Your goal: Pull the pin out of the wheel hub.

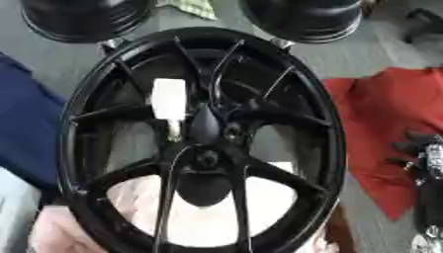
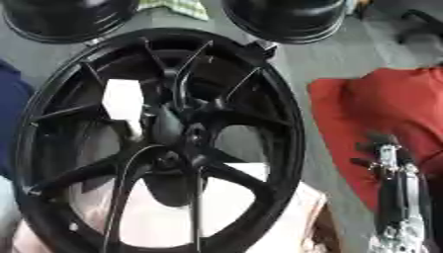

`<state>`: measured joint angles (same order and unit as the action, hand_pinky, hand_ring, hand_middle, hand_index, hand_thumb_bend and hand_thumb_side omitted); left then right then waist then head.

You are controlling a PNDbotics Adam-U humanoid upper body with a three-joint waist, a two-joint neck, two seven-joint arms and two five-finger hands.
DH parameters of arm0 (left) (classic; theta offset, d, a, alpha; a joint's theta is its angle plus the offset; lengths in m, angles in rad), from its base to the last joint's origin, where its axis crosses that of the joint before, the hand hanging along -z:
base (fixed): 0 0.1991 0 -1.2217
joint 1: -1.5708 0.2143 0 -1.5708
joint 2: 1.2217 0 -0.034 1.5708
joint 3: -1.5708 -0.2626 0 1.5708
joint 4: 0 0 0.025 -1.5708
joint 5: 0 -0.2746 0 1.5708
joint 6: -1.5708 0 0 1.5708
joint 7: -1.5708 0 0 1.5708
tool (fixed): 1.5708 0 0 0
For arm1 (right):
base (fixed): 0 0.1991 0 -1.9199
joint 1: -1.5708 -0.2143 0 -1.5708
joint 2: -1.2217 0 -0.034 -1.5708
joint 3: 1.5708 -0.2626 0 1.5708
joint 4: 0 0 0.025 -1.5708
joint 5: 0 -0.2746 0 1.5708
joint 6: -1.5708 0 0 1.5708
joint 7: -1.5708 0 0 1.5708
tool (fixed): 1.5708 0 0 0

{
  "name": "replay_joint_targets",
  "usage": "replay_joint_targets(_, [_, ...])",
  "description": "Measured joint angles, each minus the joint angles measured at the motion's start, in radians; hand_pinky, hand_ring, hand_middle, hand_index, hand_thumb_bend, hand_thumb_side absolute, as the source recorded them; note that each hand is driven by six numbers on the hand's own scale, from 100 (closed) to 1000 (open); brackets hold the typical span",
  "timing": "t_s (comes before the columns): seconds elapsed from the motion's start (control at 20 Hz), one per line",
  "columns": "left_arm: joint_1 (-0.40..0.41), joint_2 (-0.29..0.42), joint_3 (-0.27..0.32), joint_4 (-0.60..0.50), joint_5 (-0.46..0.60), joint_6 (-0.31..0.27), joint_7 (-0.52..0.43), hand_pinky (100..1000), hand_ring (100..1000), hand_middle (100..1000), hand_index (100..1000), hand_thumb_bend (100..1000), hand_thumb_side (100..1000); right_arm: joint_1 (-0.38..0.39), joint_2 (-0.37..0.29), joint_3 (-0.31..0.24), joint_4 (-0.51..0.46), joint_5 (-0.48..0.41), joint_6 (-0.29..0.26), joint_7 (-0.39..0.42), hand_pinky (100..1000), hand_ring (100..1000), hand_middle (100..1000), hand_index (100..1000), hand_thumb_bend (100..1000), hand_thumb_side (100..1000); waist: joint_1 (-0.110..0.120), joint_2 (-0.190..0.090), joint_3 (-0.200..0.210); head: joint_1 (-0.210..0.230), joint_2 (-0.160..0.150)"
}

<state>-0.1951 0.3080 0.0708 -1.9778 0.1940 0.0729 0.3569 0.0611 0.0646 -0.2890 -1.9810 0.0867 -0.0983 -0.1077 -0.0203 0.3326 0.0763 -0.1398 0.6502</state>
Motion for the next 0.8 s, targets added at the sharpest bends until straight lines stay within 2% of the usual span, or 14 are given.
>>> replay_joint_targets(0.15, [-0.011, 0.041, 0.0, 0.0, -0.007, -0.005, -0.004, 675, 495, 574, 695, 471, 458, 0.002, 0.0, 0.0, 0.0, 0.008, -0.003, -0.001, 607, 719, 512, 701, 100, 813, 0.005, 0.002, -0.001, -0.002, 0.0])
replay_joint_targets(0.3, [-0.029, 0.13, -0.006, 0.0, -0.031, -0.015, -0.024, 680, 505, 606, 724, 476, 466, 0.005, 0.0, 0.0, 0.0, 0.022, -0.008, -0.004, 608, 719, 511, 701, 100, 817, 0.018, 0.007, -0.001, -0.003, 0.0])
replay_joint_targets(0.45, [-0.057, 0.288, -0.028, 0.0, -0.071, -0.022, -0.084, 690, 521, 614, 732, 477, 483, 0.016, 0.001, 0.0, 0.0, 0.045, -0.011, -0.006, 608, 719, 511, 701, 100, 819, 0.025, 0.009, -0.006, -0.003, 0.0])
replay_joint_targets(0.65, [-0.088, 0.523, -0.055, -0.005, -0.117, -0.026, -0.214, 708, 549, 622, 741, 474, 502, 0.024, 0.001, 0.0, 0.0, 0.07, -0.014, -0.009, 608, 719, 511, 701, 100, 822, 0.039, 0.009, -0.007, -0.004, 0.0])
replay_joint_targets(0.8, [-0.118, 0.658, -0.068, -0.006, -0.133, -0.026, -0.323, 718, 571, 627, 745, 471, 496, 0.032, 0.001, 0.002, 0.0, 0.08, -0.013, -0.009, 609, 719, 511, 702, 100, 818, 0.043, 0.008, -0.007, -0.007, 0.0])
